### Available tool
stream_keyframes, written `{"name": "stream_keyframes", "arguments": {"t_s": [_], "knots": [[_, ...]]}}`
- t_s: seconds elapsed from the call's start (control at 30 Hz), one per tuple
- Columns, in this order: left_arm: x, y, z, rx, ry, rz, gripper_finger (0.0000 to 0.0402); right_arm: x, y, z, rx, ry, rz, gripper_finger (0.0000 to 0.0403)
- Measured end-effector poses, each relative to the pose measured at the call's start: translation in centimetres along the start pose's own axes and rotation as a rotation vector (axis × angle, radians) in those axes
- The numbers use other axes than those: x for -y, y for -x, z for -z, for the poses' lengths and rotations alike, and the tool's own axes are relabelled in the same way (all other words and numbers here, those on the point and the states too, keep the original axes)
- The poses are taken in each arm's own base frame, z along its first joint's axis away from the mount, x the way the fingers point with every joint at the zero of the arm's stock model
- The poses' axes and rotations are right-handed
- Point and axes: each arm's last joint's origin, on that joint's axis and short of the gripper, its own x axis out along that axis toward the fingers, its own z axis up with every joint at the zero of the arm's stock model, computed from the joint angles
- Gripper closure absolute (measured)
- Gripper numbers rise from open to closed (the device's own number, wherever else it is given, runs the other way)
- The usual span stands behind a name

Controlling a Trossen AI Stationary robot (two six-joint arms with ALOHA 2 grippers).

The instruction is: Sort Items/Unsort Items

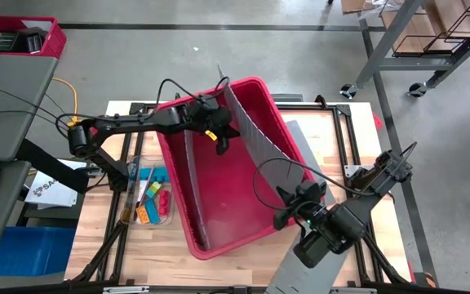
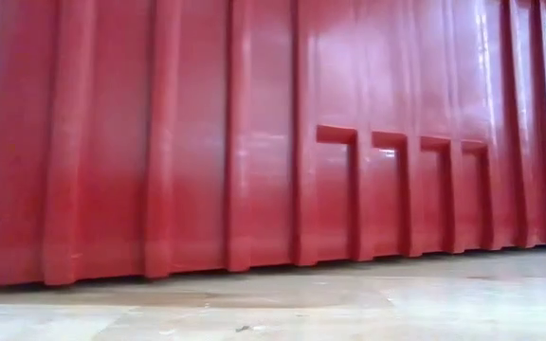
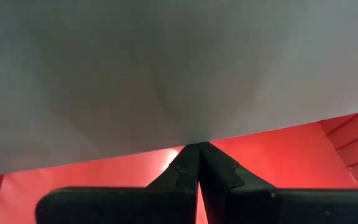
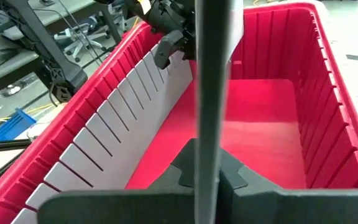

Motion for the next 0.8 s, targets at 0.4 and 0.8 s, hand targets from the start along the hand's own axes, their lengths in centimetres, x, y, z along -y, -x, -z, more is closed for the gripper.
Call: {"name": "stream_keyframes", "arguments": {"t_s": [0.4,0.8], "knots": [[-0.4,0.2,0.7,-0.071,0.007,-0.02,0.0401,-0.2,-0.8,-0.4,0.004,-0.041,0.012,0.0403],[0.4,3.3,-0.1,-0.059,-0.033,-0.018,0.0401,-0.2,-0.8,-0.4,0.002,-0.047,0.01,0.0403]]}}
